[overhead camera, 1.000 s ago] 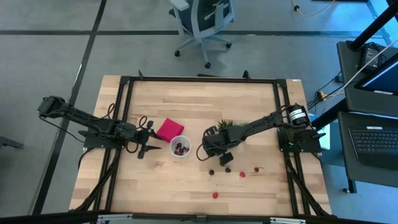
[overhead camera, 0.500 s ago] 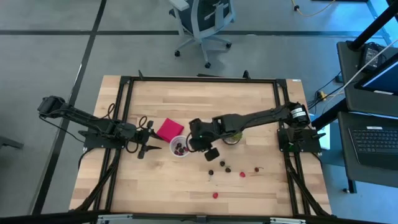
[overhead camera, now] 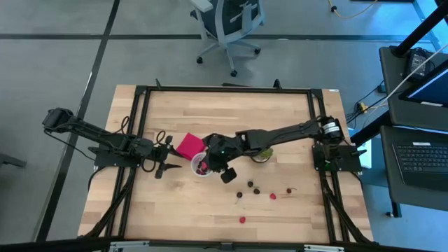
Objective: Pick and placing Produce into tupperware
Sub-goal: Put the red strawberry into the container
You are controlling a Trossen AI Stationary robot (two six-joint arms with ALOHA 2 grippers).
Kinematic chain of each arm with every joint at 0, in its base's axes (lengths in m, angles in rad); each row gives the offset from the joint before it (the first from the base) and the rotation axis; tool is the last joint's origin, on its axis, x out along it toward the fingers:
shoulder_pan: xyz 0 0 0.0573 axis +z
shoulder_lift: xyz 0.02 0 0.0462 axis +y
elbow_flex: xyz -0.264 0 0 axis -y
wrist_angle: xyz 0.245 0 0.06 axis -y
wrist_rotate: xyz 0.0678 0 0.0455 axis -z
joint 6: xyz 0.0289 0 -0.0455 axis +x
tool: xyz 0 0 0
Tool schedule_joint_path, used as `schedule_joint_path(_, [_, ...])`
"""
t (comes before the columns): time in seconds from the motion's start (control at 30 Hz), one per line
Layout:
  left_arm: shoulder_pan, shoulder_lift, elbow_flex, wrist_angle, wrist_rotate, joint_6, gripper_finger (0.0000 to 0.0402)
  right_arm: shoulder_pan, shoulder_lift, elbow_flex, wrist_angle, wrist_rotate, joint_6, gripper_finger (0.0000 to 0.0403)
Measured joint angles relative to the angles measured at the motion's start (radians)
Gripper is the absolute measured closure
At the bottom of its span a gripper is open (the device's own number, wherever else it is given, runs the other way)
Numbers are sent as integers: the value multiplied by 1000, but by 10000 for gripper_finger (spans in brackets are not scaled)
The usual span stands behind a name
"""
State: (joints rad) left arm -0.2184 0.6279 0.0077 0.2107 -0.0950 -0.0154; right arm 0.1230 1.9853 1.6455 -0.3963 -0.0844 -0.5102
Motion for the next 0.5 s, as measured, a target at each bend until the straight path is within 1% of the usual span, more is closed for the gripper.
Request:
schedule_joint_path(0.17, [0, 0, 0, -1, 0, 0, 209, -1, 48, 0, 49, -49, 0, 259])
schedule_joint_path(0.5, [0, 0, 0, -7, 0, 1, 209, 0, 132, 0, 115, -51, 0, 257])
